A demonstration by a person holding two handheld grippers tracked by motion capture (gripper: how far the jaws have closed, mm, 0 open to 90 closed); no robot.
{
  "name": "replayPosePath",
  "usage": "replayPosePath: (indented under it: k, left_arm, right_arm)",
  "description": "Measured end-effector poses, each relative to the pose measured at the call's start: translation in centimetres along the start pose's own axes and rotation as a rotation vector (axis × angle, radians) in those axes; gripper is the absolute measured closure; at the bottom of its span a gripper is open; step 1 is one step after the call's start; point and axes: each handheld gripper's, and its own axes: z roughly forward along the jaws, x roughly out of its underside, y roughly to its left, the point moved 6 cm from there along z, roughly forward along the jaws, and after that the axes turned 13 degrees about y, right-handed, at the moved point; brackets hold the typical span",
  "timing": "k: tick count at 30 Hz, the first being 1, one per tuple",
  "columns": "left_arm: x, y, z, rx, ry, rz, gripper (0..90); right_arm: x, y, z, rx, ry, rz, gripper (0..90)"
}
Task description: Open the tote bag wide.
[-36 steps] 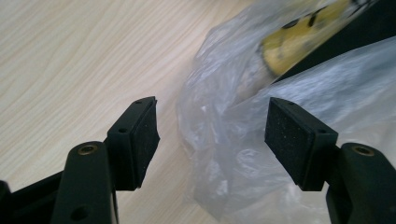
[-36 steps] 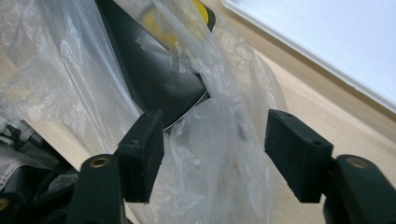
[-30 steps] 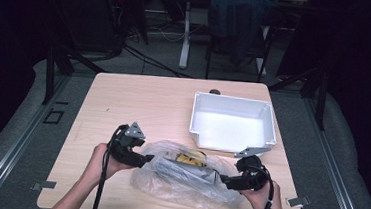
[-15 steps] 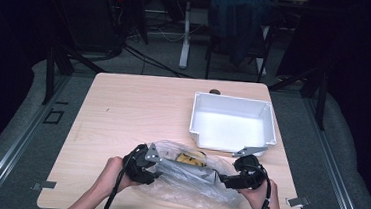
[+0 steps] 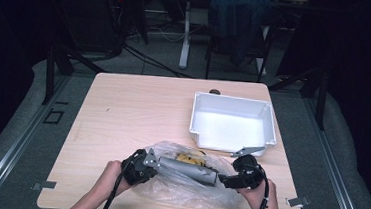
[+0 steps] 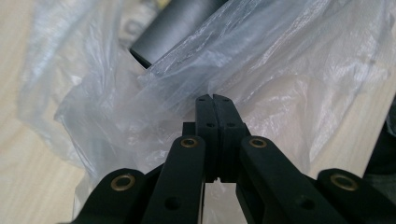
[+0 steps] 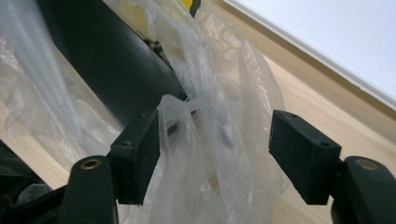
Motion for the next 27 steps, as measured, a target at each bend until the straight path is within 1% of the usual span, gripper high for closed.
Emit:
replayPosePath:
  k: [2,3,4,5,6,7,8,9,11,13,14,15,16,17,18,19,20,21,22,23,24,25,26,27]
  left_arm:
    - [0.2,-0.1,0.8,0.013,0.035,0.008,90.0]
    - [0.4,0.0,1.3,0.016,0.050,0.006,90.0]
    - [0.4,0.1,1.7,0.023,0.055,0.000,90.0]
    - [0.5,0.2,2.0,0.025,0.067,-0.002,90.0]
    - [0.6,0.4,2.2,0.020,0.072,-0.001,90.0]
    - [0.6,0.5,2.4,0.019,0.072,-0.009,90.0]
    - [0.7,0.7,2.5,0.022,0.074,-0.010,90.0]
    - [0.7,0.8,2.6,0.016,0.080,-0.017,90.0]
    - [0.8,1.1,2.7,0.013,0.086,-0.017,90.0]
    - [0.9,1.4,2.8,-0.010,0.100,-0.012,90.0]
    - [0.9,1.4,2.8,-0.014,0.106,-0.005,90.0]
    - [1.0,1.5,2.9,-0.020,0.107,-0.012,90.0]
    - [1.0,1.6,2.9,-0.033,0.113,-0.009,90.0]
    - [1.0,1.7,2.9,-0.037,0.112,-0.007,89.9]
    - [0.9,1.7,3.0,-0.040,0.107,-0.010,89.8]
    - [0.9,1.9,3.0,-0.043,0.108,-0.005,89.7]
    - [0.7,1.9,2.9,-0.034,0.099,0.000,87.6]
    - [0.6,1.9,2.7,-0.024,0.088,-0.002,82.8]
    - [0.5,1.9,2.3,-0.020,0.079,-0.006,77.2]
    - [0.4,1.9,1.9,-0.019,0.067,-0.002,71.4]
    - [0.4,1.9,1.4,-0.015,0.051,-0.005,68.8]
    - [0.3,1.9,1.0,-0.012,0.030,-0.015,65.2]
    - [0.3,1.8,0.5,-0.005,0.021,-0.017,60.4]
    - [0.3,1.8,0.1,-0.007,0.008,-0.019,58.9]
  right_arm:
    - [0.1,-0.2,0.4,0.014,0.022,-0.003,34.1]
    - [0.1,-0.2,0.6,0.015,0.026,0.004,35.1]
    - [0.1,-0.3,0.7,0.025,0.043,0.003,36.0]
    - [0.1,-0.4,1.0,0.038,0.039,0.018,36.3]
    - [0.1,-0.6,1.1,0.043,0.051,0.018,37.6]
    - [0.1,-0.7,1.4,0.055,0.053,0.031,38.5]
    - [0.1,-0.9,1.5,0.068,0.061,0.036,39.4]
    - [0.1,-1.1,1.8,0.071,0.072,0.036,40.7]
    - [0.1,-1.5,2.3,0.093,0.087,0.058,42.2]
    - [0.2,-1.9,2.8,0.109,0.117,0.067,43.2]
    - [0.3,-2.0,3.0,0.120,0.133,0.066,43.4]
    - [0.4,-2.1,3.2,0.123,0.143,0.072,43.9]
    - [0.6,-2.3,3.3,0.132,0.160,0.079,44.0]
    - [0.8,-2.4,3.3,0.146,0.174,0.087,43.9]
    - [0.9,-2.3,3.4,0.133,0.169,0.094,43.9]
    - [1.1,-2.3,3.3,0.132,0.184,0.088,43.4]
    - [1.2,-2.3,3.2,0.136,0.188,0.085,42.3]
    - [1.2,-2.2,3.0,0.132,0.176,0.075,40.6]
    - [1.1,-2.0,2.6,0.123,0.145,0.081,38.9]
    - [1.0,-1.9,2.0,0.114,0.128,0.067,36.6]
    - [0.8,-1.8,1.5,0.110,0.094,0.055,35.3]
    - [0.6,-1.7,0.9,0.116,0.068,0.045,34.0]
    - [0.5,-1.6,0.4,0.109,0.047,0.032,33.1]
    - [0.4,-1.5,0.0,0.106,0.033,0.027,31.8]
